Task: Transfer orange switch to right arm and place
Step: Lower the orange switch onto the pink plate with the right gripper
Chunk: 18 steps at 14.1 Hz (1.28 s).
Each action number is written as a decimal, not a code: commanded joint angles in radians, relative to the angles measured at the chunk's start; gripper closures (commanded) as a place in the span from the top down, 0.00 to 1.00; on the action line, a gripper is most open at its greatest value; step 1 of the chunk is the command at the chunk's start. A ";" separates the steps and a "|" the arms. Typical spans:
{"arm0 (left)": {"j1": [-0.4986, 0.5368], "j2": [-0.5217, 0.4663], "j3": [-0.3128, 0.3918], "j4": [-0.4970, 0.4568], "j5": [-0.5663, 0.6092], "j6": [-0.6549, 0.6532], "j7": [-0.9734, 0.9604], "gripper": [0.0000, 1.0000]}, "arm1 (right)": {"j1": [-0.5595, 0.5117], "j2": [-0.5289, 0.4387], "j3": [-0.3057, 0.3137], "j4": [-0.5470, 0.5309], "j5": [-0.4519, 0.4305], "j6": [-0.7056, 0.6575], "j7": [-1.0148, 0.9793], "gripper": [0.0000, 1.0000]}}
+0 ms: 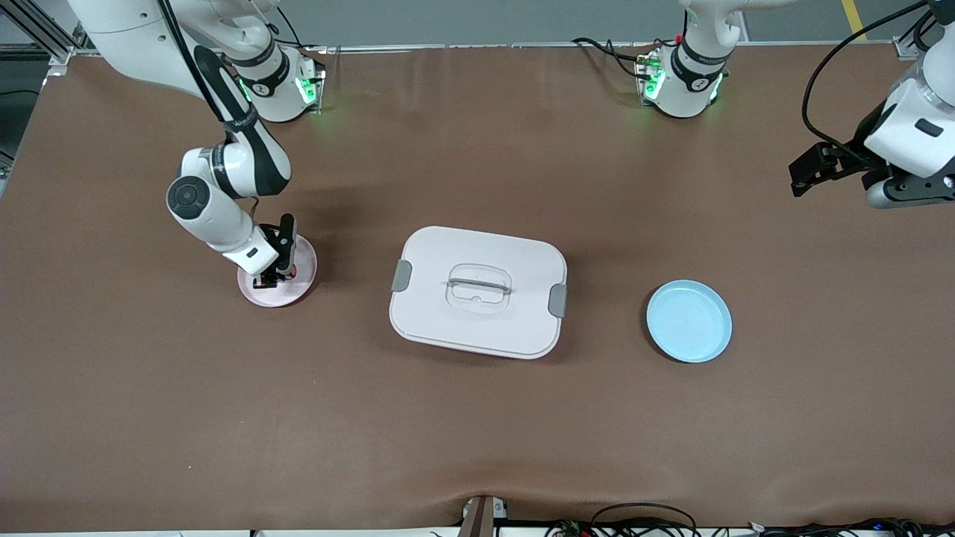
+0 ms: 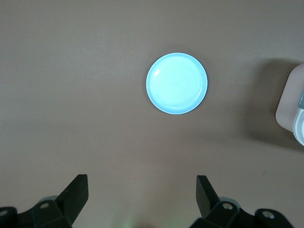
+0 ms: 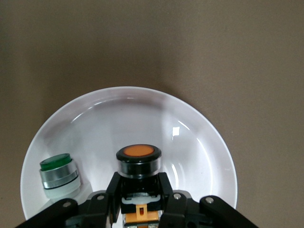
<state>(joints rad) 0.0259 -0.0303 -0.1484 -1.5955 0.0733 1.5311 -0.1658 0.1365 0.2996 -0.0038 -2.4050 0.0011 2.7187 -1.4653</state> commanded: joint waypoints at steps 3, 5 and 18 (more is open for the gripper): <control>0.000 -0.005 0.009 -0.003 -0.006 0.003 0.028 1.00 | -0.002 0.019 -0.002 0.004 0.000 0.010 0.046 1.00; 0.008 -0.005 0.009 -0.003 -0.006 0.003 0.028 1.00 | 0.003 0.019 -0.002 0.009 0.000 0.007 0.065 1.00; 0.009 -0.005 0.009 -0.001 -0.006 0.004 0.028 1.00 | 0.011 -0.040 -0.001 0.397 -0.006 -0.684 0.238 1.00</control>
<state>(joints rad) 0.0299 -0.0303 -0.1417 -1.5973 0.0733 1.5312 -0.1588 0.1393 0.2712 -0.0061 -2.0814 0.0015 2.1470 -1.3031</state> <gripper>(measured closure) 0.000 0.000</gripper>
